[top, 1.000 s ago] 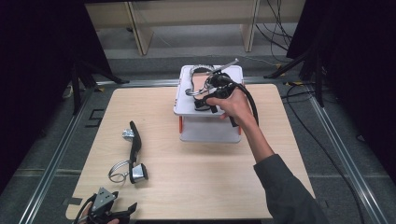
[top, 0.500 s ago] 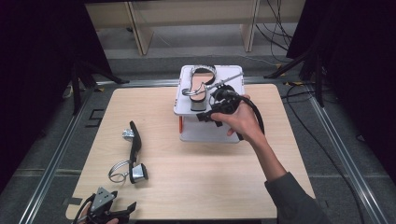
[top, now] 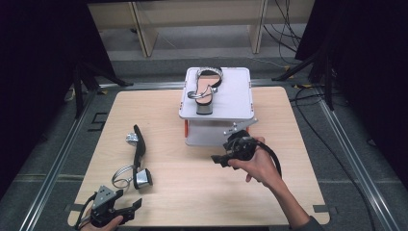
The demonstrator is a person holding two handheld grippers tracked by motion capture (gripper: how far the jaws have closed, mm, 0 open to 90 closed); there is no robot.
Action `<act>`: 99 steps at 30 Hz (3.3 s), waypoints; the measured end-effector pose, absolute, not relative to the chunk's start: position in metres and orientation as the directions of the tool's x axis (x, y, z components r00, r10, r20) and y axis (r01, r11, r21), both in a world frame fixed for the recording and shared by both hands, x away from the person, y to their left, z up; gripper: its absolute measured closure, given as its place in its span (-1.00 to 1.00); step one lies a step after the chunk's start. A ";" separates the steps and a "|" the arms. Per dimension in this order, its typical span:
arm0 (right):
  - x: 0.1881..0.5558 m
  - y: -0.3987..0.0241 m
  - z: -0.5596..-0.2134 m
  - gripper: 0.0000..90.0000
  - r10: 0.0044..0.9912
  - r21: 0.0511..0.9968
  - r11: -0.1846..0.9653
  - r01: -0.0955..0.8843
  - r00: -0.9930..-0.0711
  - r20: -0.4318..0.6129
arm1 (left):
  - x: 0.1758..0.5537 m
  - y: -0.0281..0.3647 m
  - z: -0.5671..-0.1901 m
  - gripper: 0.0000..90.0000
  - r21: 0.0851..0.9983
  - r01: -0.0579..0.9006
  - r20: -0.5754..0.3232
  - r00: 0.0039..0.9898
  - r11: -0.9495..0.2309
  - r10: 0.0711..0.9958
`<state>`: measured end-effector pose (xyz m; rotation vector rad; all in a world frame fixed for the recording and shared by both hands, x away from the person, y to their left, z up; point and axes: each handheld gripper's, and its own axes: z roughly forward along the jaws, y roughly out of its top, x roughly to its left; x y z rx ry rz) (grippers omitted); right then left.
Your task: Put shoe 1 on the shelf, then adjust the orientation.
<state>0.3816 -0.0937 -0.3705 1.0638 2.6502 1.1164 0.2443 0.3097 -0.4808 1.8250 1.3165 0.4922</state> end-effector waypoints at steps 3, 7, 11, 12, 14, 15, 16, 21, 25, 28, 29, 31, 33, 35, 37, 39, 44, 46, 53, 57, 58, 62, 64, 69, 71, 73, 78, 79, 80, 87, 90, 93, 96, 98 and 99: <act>0.373 -0.099 -0.385 -0.24 0.638 0.637 0.474 0.608 -0.736 0.227 | 0.252 0.313 -0.478 -0.43 0.804 0.590 -0.182 0.364 -0.075 0.914; 0.369 -0.112 -0.409 -0.23 0.641 0.628 0.481 0.612 -0.734 0.225 | 0.259 0.312 -0.473 -0.27 0.815 0.578 -0.206 0.357 -0.042 0.911; 0.364 -0.122 -0.421 -0.21 0.649 0.627 0.474 0.619 -0.727 0.227 | 0.267 0.309 -0.471 -0.23 0.814 0.580 -0.206 0.357 -0.044 0.911; 0.364 -0.122 -0.421 -0.21 0.649 0.627 0.474 0.619 -0.727 0.227 | 0.269 0.308 -0.471 -0.23 0.814 0.580 -0.211 0.356 -0.039 0.910; 0.361 -0.127 -0.426 -0.21 0.650 0.620 0.484 0.617 -0.728 0.216 | 0.272 0.307 -0.472 -0.22 0.813 0.581 -0.213 0.356 -0.037 0.910; 0.359 -0.129 -0.428 -0.21 0.651 0.616 0.489 0.617 -0.728 0.213 | 0.273 0.306 -0.471 -0.22 0.807 0.589 -0.211 0.344 -0.035 0.915; 0.357 -0.131 -0.431 -0.22 0.657 0.610 0.490 0.622 -0.724 0.210 | 0.275 0.307 -0.471 -0.22 0.809 0.587 -0.212 0.344 -0.034 0.915; 0.352 -0.136 -0.445 -0.24 0.653 0.590 0.506 0.629 -0.727 0.214 | 0.286 0.310 -0.469 -0.19 0.817 0.575 -0.251 0.302 0.034 0.920; 0.351 -0.137 -0.448 -0.25 0.651 0.584 0.509 0.632 -0.727 0.218 | 0.292 0.310 -0.467 -0.16 0.814 0.579 -0.255 0.281 0.049 0.925; 0.351 -0.136 -0.449 -0.25 0.651 0.587 0.511 0.628 -0.728 0.213 | 0.297 0.309 -0.466 -0.14 0.814 0.578 -0.260 0.279 0.055 0.924; 0.351 -0.136 -0.449 -0.25 0.651 0.588 0.511 0.627 -0.729 0.211 | 0.299 0.308 -0.467 -0.13 0.818 0.573 -0.262 0.287 0.054 0.921; 0.350 -0.137 -0.449 -0.25 0.650 0.587 0.506 0.632 -0.727 0.222 | 0.301 0.307 -0.465 -0.07 0.821 0.567 -0.264 0.283 0.061 0.922; 0.347 -0.135 -0.449 -0.25 0.667 0.572 0.479 0.666 -0.700 0.256 | 0.304 0.306 -0.465 0.01 0.824 0.563 -0.264 0.279 0.066 0.923; 0.349 -0.136 -0.450 -0.25 0.640 0.587 0.509 0.629 -0.733 0.230 | 0.310 0.304 -0.464 0.26 0.835 0.544 -0.271 0.276 0.083 0.922; 0.349 -0.136 -0.450 -0.25 0.641 0.581 0.512 0.633 -0.732 0.232 | 0.311 0.305 -0.463 0.44 0.846 0.529 -0.250 0.276 0.070 0.928; 0.350 -0.135 -0.451 -0.25 0.637 0.581 0.516 0.629 -0.735 0.231 | 0.314 0.303 -0.462 0.65 0.853 0.514 -0.267 0.284 0.089 0.921; 0.349 -0.134 -0.452 -0.25 0.641 0.586 0.508 0.631 -0.732 0.232 | 0.318 0.283 -0.456 0.82 0.883 0.469 -0.201 0.340 0.019 0.919; 0.350 -0.135 -0.452 -0.25 0.642 0.589 0.508 0.629 -0.732 0.229 | 0.321 0.274 -0.455 0.86 0.893 0.449 -0.179 0.367 -0.006 0.913; 0.351 -0.137 -0.452 -0.25 0.643 0.585 0.514 0.628 -0.733 0.223 | 0.326 0.230 -0.463 0.93 0.857 0.503 -0.149 0.450 -0.113 0.880; 0.351 -0.138 -0.451 -0.25 0.640 0.584 0.514 0.628 -0.734 0.226 | 0.324 0.207 -0.463 0.93 0.855 0.493 -0.130 0.507 -0.163 0.852; 0.351 -0.138 -0.452 -0.25 0.641 0.587 0.509 0.630 -0.732 0.230 | 0.321 0.195 -0.463 0.93 0.857 0.490 -0.145 0.530 -0.162 0.835; 0.350 -0.137 -0.452 -0.25 0.642 0.577 0.514 0.635 -0.731 0.232 | 0.316 0.182 -0.464 0.92 0.851 0.487 -0.143 0.572 -0.194 0.808; 0.350 -0.136 -0.453 -0.25 0.638 0.576 0.520 0.631 -0.735 0.230 | 0.313 0.176 -0.464 0.85 0.845 0.497 -0.166 0.591 -0.195 0.790; 0.349 -0.130 -0.455 -0.26 0.626 0.592 0.521 0.615 -0.746 0.225 | 0.298 0.176 -0.455 0.17 0.811 0.507 -0.123 0.634 -0.290 0.763; 0.347 -0.127 -0.452 -0.25 0.632 0.578 0.517 0.632 -0.737 0.241 | 0.286 0.183 -0.454 0.08 0.817 0.505 -0.134 0.637 -0.279 0.759; 0.348 -0.123 -0.451 -0.24 0.617 0.594 0.513 0.620 -0.747 0.246 | 0.272 0.194 -0.450 -0.04 0.821 0.502 -0.134 0.633 -0.272 0.762; 0.347 -0.093 -0.445 -0.21 0.571 0.606 0.546 0.578 -0.787 0.236 | 0.253 0.223 -0.449 -0.17 0.828 0.508 -0.140 0.597 -0.238 0.790; 0.347 -0.093 -0.445 -0.21 0.571 0.606 0.546 0.578 -0.787 0.236 | 0.251 0.228 -0.451 -0.17 0.825 0.518 -0.153 0.590 -0.226 0.793; 0.347 -0.087 -0.444 -0.19 0.552 0.620 0.555 0.554 -0.803 0.223 | 0.249 0.233 -0.455 -0.20 0.818 0.528 -0.154 0.583 -0.228 0.798; 0.355 -0.038 -0.438 -0.04 0.503 0.645 0.580 0.498 -0.841 0.198 | 0.241 0.266 -0.467 -0.29 0.791 0.572 -0.142 0.518 -0.218 0.843; 0.359 -0.020 -0.437 0.03 0.484 0.634 0.610 0.475 -0.857 0.176 | 0.243 0.279 -0.472 -0.30 0.782 0.586 -0.138 0.494 -0.212 0.858; 0.365 -0.005 -0.439 0.12 0.464 0.643 0.625 0.443 -0.873 0.151 | 0.245 0.290 -0.476 -0.32 0.771 0.604 -0.133 0.461 -0.201 0.877; 0.372 0.009 -0.444 0.26 0.452 0.657 0.624 0.424 -0.881 0.139 | 0.246 0.296 -0.479 -0.32 0.767 0.611 -0.128 0.444 -0.195 0.887; 0.374 0.011 -0.445 0.35 0.447 0.664 0.627 0.408 -0.886 0.122 | 0.246 0.296 -0.479 -0.33 0.764 0.614 -0.124 0.440 -0.197 0.889; 0.375 0.014 -0.444 0.55 0.431 0.658 0.659 0.366 -0.900 0.069 | 0.246 0.294 -0.479 -0.33 0.772 0.610 -0.143 0.440 -0.178 0.886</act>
